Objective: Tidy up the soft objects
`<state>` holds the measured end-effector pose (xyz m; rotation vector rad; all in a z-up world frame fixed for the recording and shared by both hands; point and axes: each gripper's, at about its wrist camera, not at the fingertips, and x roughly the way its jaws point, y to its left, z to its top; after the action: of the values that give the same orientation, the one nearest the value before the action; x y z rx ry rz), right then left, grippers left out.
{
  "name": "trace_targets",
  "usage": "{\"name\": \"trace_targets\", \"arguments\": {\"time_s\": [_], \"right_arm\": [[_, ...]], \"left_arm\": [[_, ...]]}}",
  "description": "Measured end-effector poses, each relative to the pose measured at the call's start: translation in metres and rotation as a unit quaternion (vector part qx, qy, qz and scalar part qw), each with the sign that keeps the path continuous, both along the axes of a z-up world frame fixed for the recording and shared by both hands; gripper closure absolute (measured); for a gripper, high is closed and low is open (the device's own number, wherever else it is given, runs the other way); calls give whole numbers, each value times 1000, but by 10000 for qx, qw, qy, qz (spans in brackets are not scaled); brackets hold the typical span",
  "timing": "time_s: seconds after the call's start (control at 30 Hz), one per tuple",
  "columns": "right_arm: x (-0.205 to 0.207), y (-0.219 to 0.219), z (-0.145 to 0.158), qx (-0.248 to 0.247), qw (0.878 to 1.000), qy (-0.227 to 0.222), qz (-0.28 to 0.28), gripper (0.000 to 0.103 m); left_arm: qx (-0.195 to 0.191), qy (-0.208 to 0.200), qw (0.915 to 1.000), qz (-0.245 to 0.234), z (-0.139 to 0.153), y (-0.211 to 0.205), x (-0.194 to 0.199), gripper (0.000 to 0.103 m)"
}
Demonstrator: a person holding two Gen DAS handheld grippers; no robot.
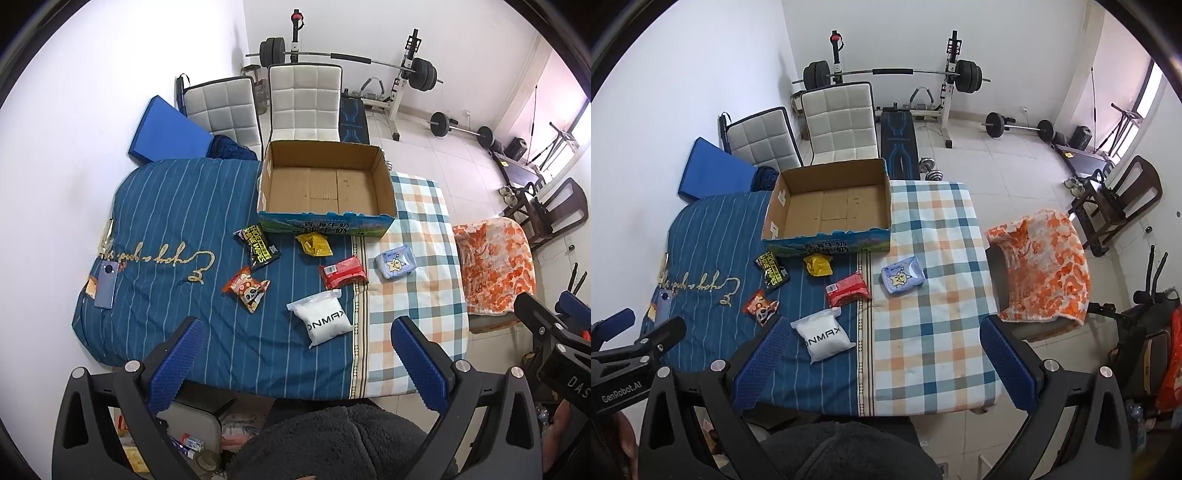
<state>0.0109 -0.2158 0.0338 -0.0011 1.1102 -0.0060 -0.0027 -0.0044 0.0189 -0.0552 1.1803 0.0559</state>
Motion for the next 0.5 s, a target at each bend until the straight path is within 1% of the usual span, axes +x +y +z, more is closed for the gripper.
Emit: {"name": "trace_targets", "arguments": {"time_s": [0.2,0.5], "right_arm": [[-2,-2,2,57,10000,-32,16,0],[-2,0,6,57,9999,-67,57,0]], "left_arm": [[32,-26,10000,14,0,-2,-1,0],[15,-69,10000,22,0,6,-3,0]]}}
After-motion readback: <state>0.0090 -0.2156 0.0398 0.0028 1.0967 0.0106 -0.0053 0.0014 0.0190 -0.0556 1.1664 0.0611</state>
